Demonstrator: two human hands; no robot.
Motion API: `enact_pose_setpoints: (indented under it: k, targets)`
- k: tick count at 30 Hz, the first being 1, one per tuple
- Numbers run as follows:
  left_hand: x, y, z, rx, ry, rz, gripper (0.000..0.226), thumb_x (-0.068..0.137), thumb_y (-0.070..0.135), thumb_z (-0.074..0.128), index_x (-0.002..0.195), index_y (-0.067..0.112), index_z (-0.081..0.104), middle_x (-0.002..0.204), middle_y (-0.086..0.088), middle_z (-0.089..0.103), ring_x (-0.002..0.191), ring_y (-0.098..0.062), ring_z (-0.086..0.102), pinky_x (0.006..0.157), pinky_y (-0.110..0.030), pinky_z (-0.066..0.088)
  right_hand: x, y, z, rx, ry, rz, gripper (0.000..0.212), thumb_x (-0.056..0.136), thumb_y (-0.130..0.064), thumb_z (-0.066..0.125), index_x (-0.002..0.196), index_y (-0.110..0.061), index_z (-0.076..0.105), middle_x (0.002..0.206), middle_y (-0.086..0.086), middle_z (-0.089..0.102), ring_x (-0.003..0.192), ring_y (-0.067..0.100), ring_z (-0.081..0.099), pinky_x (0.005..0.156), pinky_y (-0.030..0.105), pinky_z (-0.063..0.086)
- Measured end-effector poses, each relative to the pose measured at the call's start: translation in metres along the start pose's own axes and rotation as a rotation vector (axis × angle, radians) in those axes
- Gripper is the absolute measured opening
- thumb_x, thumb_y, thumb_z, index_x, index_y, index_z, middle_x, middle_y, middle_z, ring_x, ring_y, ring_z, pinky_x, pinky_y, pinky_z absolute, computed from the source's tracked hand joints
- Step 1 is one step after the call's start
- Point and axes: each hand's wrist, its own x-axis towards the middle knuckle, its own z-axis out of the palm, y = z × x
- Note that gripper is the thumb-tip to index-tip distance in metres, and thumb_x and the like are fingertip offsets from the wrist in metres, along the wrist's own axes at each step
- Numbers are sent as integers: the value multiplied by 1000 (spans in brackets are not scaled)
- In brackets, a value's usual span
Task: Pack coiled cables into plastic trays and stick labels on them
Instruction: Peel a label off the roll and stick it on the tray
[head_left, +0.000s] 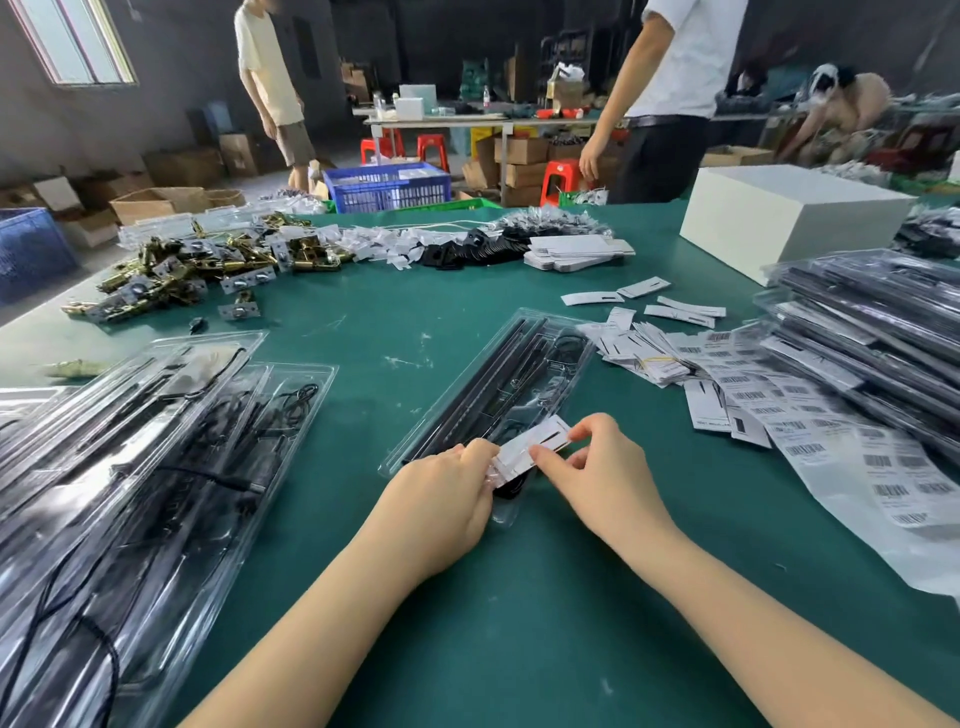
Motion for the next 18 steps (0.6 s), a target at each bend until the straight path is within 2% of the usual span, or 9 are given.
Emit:
enact_pose_setpoints:
  k: [3, 5, 7, 10, 13, 16, 18]
  targets:
    - [-1, 2, 0, -12, -2, -9, 32, 99, 33, 34, 129, 23, 40, 118, 3, 61, 99, -24, 61, 76, -33, 42, 12, -8, -1, 145, -31, 142, 49, 78, -31, 76, 112, -15, 45, 84, 0, 65, 84, 23, 64, 78, 38, 53]
    - [-1, 2, -1, -10, -7, -13, 32, 100, 34, 33, 129, 23, 39, 119, 3, 61, 99, -25, 61, 76, -34, 42, 17, -13, 0, 270, -28, 228, 55, 74, -20, 79, 115, -13, 43, 86, 4, 67, 79, 25, 68, 79, 44, 57]
    - [-1, 2, -1, -2, -10, -16, 33, 100, 35, 32, 130, 23, 39, 119, 3, 60, 100, -25, 60, 76, -34, 43, 21, -15, 2, 302, -35, 283, 58, 71, -14, 80, 114, -16, 41, 85, 8, 68, 70, 23, 68, 74, 42, 59]
    - [-1, 3, -1, 1, -11, -21, 35, 100, 34, 33, 132, 23, 38, 122, 3, 60, 103, -24, 60, 78, -33, 41, 28, -18, 4, 459, -80, 411, 52, 73, -6, 77, 115, -13, 47, 83, 10, 68, 60, 15, 64, 54, 27, 55]
    - [-2, 3, -2, 0, -12, -24, 36, 100, 33, 34, 134, 23, 37, 124, 4, 59, 105, -24, 59, 78, -32, 40, 32, -21, 4, 486, -115, 468, 38, 76, -5, 75, 107, -10, 56, 82, 9, 68, 56, 12, 62, 44, 21, 49]
    - [-1, 3, -2, -6, -16, -21, 35, 100, 33, 33, 134, 24, 36, 125, 5, 58, 105, -23, 59, 75, -31, 38, 34, -23, 6, 353, -94, 390, 26, 76, -11, 77, 93, -15, 57, 76, 6, 65, 56, 13, 60, 48, 25, 50]
    - [0, 3, -2, -11, -17, -25, 35, 99, 33, 33, 134, 24, 37, 125, 5, 58, 105, -23, 59, 73, -30, 36, 36, -24, 7, 348, -109, 393, 24, 76, -11, 78, 84, -18, 56, 74, 5, 62, 57, 13, 57, 51, 25, 50]
